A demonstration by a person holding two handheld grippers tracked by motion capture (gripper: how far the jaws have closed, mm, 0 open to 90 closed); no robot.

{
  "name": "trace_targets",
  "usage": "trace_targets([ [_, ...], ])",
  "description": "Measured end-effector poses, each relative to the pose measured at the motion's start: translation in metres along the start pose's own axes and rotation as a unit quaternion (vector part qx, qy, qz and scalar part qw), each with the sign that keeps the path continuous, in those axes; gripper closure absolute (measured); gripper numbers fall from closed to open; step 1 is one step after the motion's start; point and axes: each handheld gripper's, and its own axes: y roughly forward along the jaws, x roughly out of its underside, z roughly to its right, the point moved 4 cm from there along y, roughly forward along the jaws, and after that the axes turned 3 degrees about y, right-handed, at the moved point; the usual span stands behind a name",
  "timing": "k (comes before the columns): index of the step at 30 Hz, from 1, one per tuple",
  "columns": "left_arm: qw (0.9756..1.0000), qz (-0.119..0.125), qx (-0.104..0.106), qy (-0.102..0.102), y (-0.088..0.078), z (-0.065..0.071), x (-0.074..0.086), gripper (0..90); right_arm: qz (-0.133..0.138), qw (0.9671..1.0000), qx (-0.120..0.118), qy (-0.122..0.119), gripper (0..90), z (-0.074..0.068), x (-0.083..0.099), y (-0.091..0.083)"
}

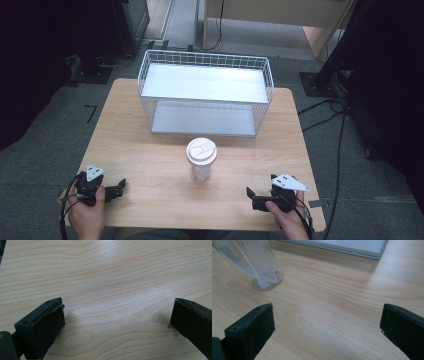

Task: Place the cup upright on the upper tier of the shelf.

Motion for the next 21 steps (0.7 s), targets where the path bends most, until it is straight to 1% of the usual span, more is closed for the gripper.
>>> trace_targets([
  [2,1.0000,0.000,0.000,0.000,0.000,0.000,0.000,0.0,0.000,1.0000,-0.004,0.000,0.0,-0.006,-0.004,0.001],
  [3,1.0000,0.000,0.000,0.000,0.000,0.000,0.000,0.0,0.000,1.0000,-0.004,0.000,0.0,-0.006,-0.004,0.001],
  [5,1.0000,0.000,0.000,0.000,0.000,0.000,0.000,0.0,0.004,0.9999,-0.008,-0.005,0.0,-0.012,-0.008,0.002],
  [10,1.0000,0.000,0.000,0.000,0.000,0.000,0.000,0.0,0.006,0.9996,-0.023,-0.017,0.0,-0.028,-0.017,0.008],
  [11,1.0000,0.000,0.000,0.000,0.000,0.000,0.000,0.0,0.004,0.9994,-0.031,-0.016,0.0,-0.034,-0.020,0.011],
  [12,1.0000,0.000,0.000,0.000,0.000,0.000,0.000,0.0,0.004,0.9994,-0.031,-0.016,0.0,-0.034,-0.020,0.011],
  [14,1.0000,0.000,0.000,0.000,0.000,0.000,0.000,0.0,0.003,0.9991,-0.038,-0.020,0.0,-0.040,-0.022,0.015],
  [20,1.0000,0.000,0.000,0.000,0.000,0.000,0.000,0.0,0.004,0.9980,-0.055,-0.031,0.0,-0.060,-0.028,0.022],
  [21,1.0000,0.000,0.000,0.000,0.000,0.000,0.000,0.0,0.006,0.9976,-0.060,-0.035,0.0,-0.066,-0.030,0.024],
])
